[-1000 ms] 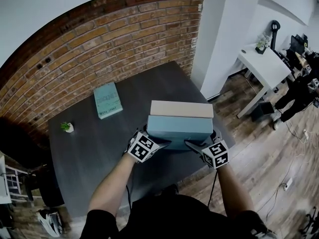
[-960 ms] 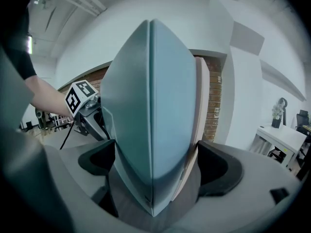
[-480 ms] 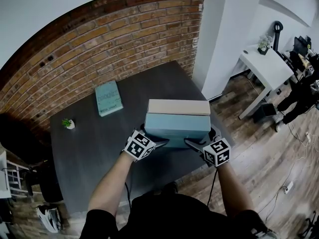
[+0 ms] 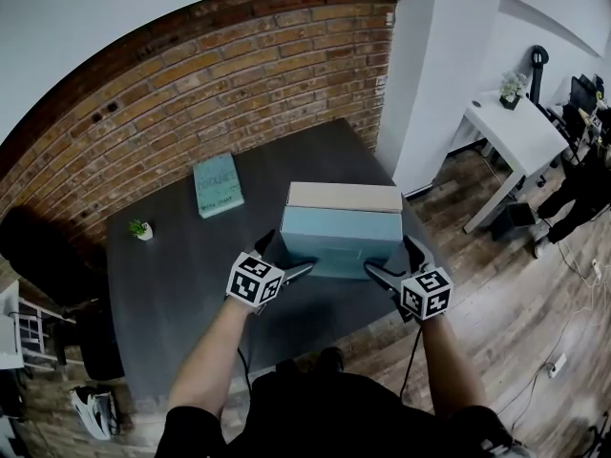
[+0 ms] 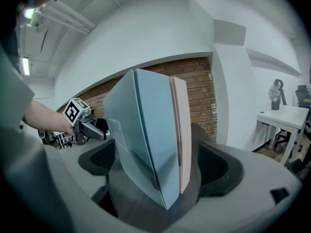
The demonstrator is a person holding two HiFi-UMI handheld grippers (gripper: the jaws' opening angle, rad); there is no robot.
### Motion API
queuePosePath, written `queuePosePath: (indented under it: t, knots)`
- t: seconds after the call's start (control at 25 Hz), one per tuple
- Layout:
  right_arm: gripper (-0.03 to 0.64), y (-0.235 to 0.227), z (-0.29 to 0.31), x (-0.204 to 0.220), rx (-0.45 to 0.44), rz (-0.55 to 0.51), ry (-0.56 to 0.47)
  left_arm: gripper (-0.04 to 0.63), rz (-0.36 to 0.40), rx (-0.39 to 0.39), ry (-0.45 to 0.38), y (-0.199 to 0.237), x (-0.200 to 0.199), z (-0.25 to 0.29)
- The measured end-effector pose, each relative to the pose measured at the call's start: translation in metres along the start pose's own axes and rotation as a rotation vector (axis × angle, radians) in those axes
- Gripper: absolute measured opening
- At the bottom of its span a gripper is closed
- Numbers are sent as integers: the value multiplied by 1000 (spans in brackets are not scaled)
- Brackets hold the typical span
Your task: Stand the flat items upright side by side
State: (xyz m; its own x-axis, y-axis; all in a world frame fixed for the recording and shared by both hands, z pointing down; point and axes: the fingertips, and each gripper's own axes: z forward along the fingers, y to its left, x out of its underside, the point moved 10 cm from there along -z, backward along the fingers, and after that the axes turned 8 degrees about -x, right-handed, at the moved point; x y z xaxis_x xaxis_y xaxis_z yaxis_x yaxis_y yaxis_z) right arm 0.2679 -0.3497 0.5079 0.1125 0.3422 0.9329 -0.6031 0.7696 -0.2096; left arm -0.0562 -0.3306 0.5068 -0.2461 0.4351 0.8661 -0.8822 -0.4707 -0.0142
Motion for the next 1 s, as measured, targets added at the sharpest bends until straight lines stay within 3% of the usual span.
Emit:
queuePosePath:
  t: [0.28, 0.36, 0.4, 0.44, 0.76, 1.0]
  knots:
    - [527, 21, -27, 8, 78, 29, -33, 555, 4, -17, -96, -22, 0, -36]
    - [502, 34, -36, 11, 125, 44, -42, 477, 0, -24, -130, -27, 1, -56]
    - [490, 41, -40, 12, 143, 53, -47, 374, -5, -34, -150, -28, 2, -67]
    - [475, 49, -43, 12, 152, 60, -52, 314, -14, -42, -172, -28, 3, -79]
    - [372, 146, -50, 13, 114, 48, -79, 220, -90, -59, -294, -36, 25, -162]
    - [302, 189, -67, 10, 104, 33, -93, 142, -102, -97, -320, -45, 32, -188]
